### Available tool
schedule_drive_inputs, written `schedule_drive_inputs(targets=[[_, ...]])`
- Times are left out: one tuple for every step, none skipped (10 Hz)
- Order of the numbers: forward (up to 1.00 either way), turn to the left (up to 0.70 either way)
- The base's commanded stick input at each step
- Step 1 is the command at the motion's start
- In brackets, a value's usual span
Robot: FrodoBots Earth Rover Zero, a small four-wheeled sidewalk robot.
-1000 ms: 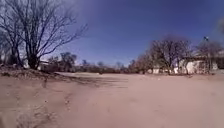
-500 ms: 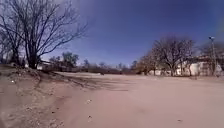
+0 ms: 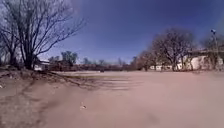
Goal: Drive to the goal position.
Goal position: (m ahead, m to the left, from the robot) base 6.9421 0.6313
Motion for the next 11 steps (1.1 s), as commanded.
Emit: schedule_drive_inputs(targets=[[1.0, 0.0], [1.0, 0.0], [1.0, 0.0], [1.0, 0.0], [1.0, 0.09], [1.0, 0.21], [1.0, 0.27], [1.0, 0.24], [1.0, 0.0], [1.0, 0.0], [1.0, 0.0]])
